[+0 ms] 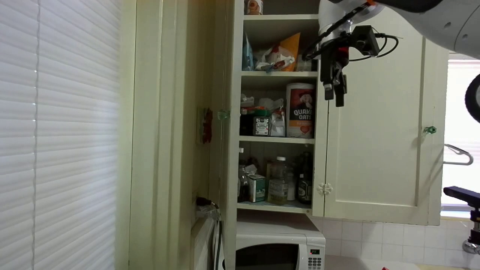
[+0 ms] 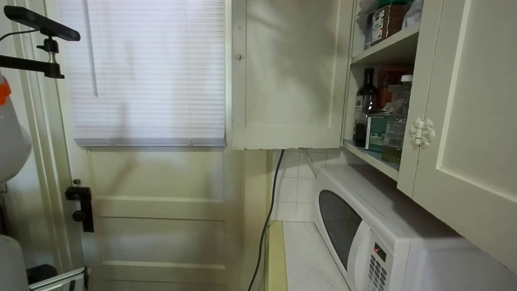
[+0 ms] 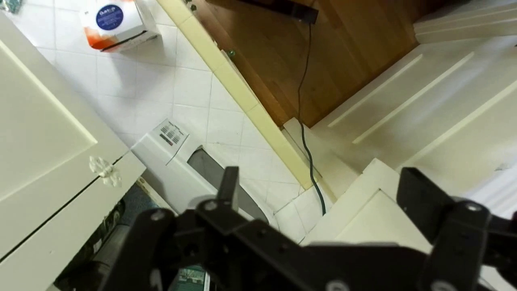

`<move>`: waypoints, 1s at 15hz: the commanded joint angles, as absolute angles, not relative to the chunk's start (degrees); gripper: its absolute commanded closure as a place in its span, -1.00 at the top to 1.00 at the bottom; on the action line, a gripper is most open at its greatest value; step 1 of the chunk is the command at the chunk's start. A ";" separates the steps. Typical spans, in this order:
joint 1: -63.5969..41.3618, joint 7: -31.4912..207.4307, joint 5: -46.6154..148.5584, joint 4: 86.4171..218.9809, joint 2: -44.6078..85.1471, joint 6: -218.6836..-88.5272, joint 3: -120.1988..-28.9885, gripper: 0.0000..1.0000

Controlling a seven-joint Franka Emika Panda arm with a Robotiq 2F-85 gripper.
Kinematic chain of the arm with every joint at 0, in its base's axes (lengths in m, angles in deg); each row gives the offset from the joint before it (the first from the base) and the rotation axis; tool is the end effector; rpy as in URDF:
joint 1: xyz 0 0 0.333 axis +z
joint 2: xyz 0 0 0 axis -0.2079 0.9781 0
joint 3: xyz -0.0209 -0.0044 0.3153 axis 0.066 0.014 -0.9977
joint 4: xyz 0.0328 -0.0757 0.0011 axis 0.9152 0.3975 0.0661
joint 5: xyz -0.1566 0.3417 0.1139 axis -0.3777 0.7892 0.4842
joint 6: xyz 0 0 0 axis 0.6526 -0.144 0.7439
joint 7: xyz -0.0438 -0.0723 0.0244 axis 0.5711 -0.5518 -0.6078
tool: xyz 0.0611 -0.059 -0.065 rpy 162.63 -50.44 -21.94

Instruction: Move one bottle from the counter to the cabinet's second shelf

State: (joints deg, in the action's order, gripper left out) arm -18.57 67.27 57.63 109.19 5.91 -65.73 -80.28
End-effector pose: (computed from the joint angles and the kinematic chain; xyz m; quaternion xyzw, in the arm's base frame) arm 0.4190 -0.0269 0.8385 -0.9918 -0.1193 0.0324 0.0314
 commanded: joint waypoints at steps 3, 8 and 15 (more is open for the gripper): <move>-17.38 51.95 49.72 128.44 -5.52 -65.69 -77.39 1.00; -18.53 41.62 37.70 142.03 -13.49 -73.17 -76.32 1.00; -16.84 63.10 43.23 162.40 -20.55 -99.49 -72.18 1.00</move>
